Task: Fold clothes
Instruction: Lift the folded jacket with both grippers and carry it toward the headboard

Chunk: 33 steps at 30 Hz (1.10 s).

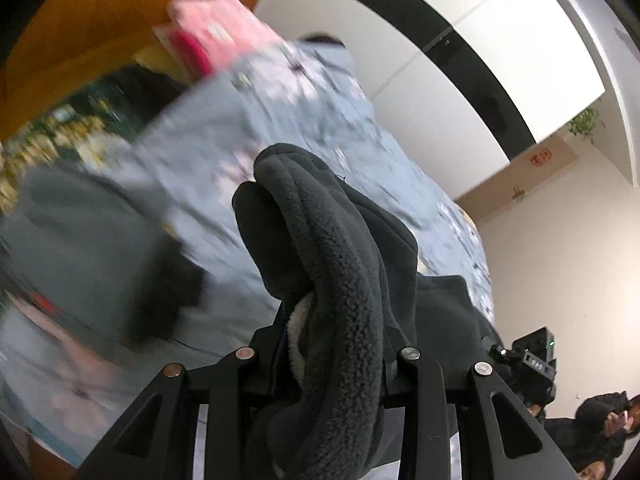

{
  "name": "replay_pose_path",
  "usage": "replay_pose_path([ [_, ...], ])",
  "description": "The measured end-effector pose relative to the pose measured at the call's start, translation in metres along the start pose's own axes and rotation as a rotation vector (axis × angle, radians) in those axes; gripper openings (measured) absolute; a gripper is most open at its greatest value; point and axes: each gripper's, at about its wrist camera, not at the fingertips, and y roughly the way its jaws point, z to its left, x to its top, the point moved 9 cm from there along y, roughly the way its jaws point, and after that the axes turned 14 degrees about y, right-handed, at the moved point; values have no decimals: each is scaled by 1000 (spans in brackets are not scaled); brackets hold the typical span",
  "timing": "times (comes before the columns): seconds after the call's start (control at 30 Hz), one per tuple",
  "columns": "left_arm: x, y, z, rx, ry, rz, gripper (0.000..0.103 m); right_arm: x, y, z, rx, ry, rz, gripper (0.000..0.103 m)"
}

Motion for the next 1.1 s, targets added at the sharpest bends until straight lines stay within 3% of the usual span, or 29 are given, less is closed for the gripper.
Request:
replay_pose_path([
  [0.2, 62, -83, 120, 69, 22, -56, 35, -37, 137, 89, 44, -53, 76, 19],
  [0.4, 82, -128, 237, 99, -13, -85, 36, -72, 259, 134, 56, -75, 137, 19],
  [0.5, 63, -120, 296, 106, -69, -71, 36, -89, 305, 122, 11, -80, 167, 19],
  [0.7, -14, -59, 398, 81, -247, 9, 36, -105, 361, 39, -63, 33, 177, 19],
  [0.87, -47, -36, 423, -4, -345, -41, 39, -97, 360, 4, -37, 101, 151, 22],
  [1.1, -50, -11, 446, 17, -421, -34, 42, -97, 375, 0, -57, 98, 160, 30],
])
